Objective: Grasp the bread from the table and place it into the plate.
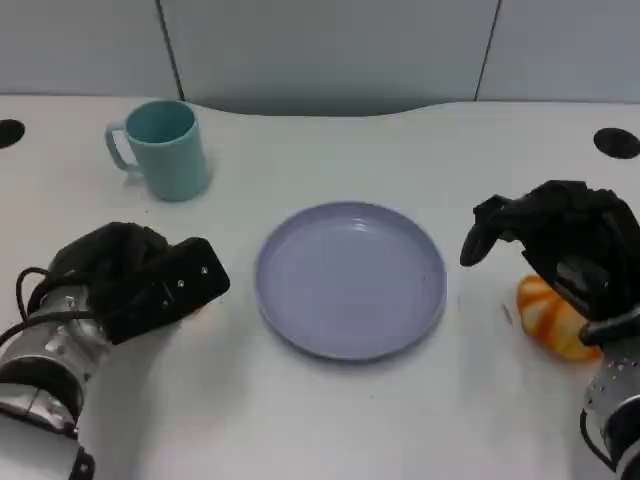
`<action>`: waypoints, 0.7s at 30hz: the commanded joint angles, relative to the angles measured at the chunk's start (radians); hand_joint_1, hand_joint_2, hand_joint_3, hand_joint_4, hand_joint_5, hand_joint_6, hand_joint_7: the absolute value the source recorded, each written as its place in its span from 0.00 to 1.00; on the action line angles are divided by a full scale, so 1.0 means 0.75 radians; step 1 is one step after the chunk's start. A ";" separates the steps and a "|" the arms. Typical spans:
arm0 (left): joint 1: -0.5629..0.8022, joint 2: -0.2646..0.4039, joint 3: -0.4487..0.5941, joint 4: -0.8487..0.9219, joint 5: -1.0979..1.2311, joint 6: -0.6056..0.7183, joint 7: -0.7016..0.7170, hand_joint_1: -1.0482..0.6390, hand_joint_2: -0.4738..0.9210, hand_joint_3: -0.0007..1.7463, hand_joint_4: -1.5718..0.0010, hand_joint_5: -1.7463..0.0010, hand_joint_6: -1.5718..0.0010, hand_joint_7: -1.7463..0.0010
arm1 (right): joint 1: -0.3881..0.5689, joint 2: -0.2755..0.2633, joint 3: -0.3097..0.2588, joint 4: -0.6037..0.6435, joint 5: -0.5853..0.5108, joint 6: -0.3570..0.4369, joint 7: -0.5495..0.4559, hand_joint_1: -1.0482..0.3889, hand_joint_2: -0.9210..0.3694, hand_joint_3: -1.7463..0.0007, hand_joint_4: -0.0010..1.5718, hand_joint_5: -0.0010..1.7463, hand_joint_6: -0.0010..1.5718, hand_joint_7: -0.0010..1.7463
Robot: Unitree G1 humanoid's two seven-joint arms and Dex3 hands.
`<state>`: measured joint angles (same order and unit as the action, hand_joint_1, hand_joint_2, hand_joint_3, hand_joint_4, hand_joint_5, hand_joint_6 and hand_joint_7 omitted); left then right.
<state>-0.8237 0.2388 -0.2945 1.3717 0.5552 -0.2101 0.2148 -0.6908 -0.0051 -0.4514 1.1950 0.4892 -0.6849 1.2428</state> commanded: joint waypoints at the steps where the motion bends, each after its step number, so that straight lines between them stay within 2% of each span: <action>1: -0.048 0.023 0.008 0.000 -0.007 -0.020 -0.008 0.62 0.90 0.01 0.34 0.80 0.25 0.96 | -0.040 -0.013 -0.012 0.010 0.011 -0.001 0.023 0.44 0.05 1.00 0.47 0.74 0.65 0.20; 5: -0.098 0.051 0.017 -0.004 -0.013 -0.048 -0.035 0.60 0.90 0.00 0.34 0.79 0.26 0.96 | -0.060 -0.022 -0.020 0.029 0.009 -0.008 0.033 0.44 0.05 1.00 0.47 0.71 0.65 0.19; 9: -0.155 0.081 0.003 -0.009 0.007 -0.076 -0.027 0.59 0.90 0.00 0.34 0.77 0.26 0.96 | -0.078 -0.022 -0.038 0.043 0.027 0.028 0.064 0.45 0.04 1.00 0.47 0.68 0.65 0.18; 16: -0.271 0.140 -0.019 -0.023 0.028 -0.125 -0.048 0.57 0.90 0.00 0.33 0.75 0.25 0.97 | -0.088 -0.019 -0.054 0.055 0.018 0.059 0.046 0.46 0.04 1.00 0.48 0.68 0.65 0.17; 21: -0.325 0.173 -0.014 -0.034 0.016 -0.178 -0.074 0.59 0.89 0.00 0.35 0.75 0.26 0.97 | -0.090 -0.015 -0.053 0.057 0.009 0.067 0.031 0.46 0.04 1.00 0.48 0.68 0.66 0.16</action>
<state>-1.0333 0.3397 -0.3007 1.3586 0.5655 -0.3244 0.1738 -0.7388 -0.0065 -0.4882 1.2343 0.4967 -0.6400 1.2751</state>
